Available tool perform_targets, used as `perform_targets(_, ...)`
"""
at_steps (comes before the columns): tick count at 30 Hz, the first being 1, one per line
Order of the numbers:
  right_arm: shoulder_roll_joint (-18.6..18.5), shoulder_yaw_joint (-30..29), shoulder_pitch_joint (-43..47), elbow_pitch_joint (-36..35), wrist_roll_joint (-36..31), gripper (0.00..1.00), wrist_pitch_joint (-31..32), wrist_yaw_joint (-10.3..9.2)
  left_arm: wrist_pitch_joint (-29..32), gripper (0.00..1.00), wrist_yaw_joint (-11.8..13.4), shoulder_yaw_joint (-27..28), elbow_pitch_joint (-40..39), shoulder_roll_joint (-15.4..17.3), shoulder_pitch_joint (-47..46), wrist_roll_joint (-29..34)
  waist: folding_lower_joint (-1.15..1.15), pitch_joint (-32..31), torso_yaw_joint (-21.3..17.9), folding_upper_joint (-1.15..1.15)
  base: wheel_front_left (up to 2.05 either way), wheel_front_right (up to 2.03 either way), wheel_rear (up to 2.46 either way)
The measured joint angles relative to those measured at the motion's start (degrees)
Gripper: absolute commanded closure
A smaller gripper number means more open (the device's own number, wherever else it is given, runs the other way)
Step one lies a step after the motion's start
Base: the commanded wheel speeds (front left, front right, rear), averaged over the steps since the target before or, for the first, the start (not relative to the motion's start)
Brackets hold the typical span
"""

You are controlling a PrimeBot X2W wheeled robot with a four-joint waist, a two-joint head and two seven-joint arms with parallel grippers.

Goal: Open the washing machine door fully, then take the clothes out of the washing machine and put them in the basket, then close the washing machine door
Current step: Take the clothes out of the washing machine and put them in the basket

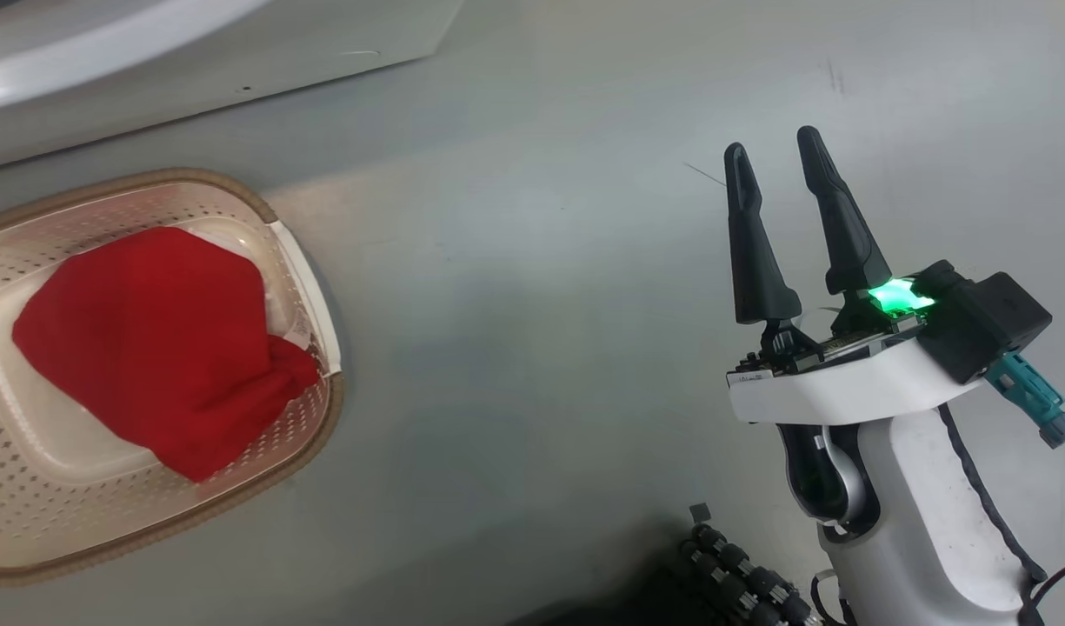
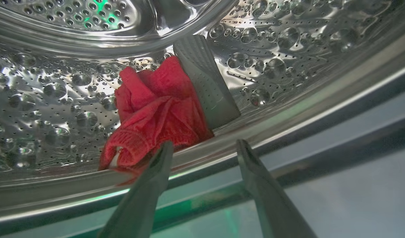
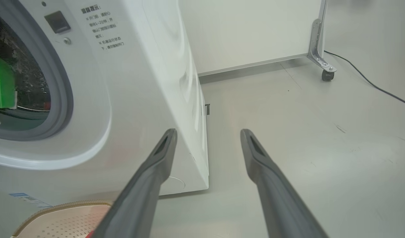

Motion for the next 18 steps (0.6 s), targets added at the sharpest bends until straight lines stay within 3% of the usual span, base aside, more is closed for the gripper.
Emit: perform_targets(18, 0.11, 2.53, -1.54, 0.57, 4.01, 0.00, 0.00, -0.45, 10.72, 0.00, -0.93, 1.71, 1.12, 7.27, -12.75, 2.27, -0.01, 6.09, -6.79, 0.00, 0.00, 0.00, 0.00)
